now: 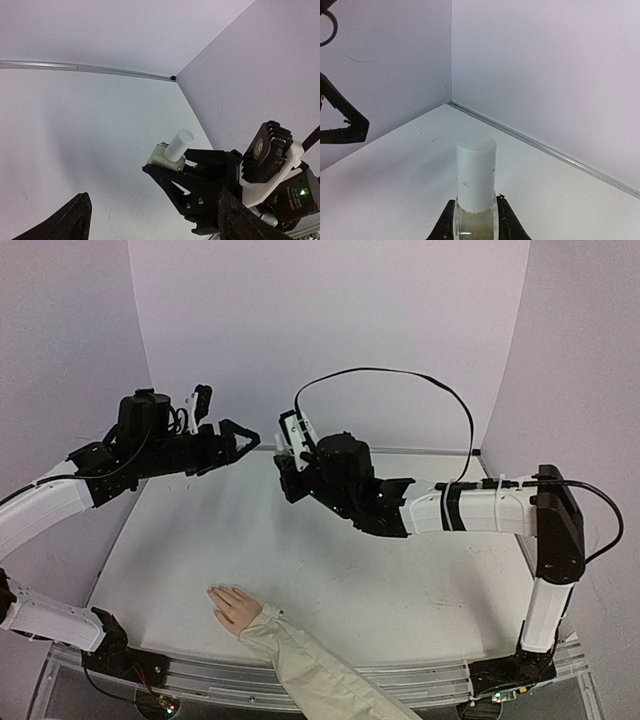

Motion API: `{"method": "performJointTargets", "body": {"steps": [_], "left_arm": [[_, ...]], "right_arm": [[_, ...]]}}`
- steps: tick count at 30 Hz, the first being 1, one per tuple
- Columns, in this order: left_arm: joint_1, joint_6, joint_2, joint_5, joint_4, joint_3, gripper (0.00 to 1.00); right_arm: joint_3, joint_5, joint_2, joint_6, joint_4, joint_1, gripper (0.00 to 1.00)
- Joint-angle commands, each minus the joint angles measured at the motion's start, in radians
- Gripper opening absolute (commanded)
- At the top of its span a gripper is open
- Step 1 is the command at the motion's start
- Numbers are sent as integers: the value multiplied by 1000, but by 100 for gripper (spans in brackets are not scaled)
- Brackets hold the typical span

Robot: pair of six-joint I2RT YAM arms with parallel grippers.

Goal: Paint the nails

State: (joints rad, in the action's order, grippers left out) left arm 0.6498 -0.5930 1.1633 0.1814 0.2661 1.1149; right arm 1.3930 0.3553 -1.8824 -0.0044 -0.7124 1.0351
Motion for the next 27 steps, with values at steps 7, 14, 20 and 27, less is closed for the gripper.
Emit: {"method": "performJointTargets", "body": {"steps": [7, 14, 20, 27], "left_arm": [[51, 75, 40, -87, -196, 13, 76], [77, 152, 87, -72, -232, 35, 71], [81, 163, 124, -81, -240, 53, 59], [83, 176, 150, -87, -246, 71, 47]], "right_arm": [[87, -64, 2, -8, -37, 11, 0], [107, -107, -12, -5, -22, 12, 0], [108, -122, -8, -12, -19, 16, 0], [109, -132, -11, -20, -13, 22, 0]]}}
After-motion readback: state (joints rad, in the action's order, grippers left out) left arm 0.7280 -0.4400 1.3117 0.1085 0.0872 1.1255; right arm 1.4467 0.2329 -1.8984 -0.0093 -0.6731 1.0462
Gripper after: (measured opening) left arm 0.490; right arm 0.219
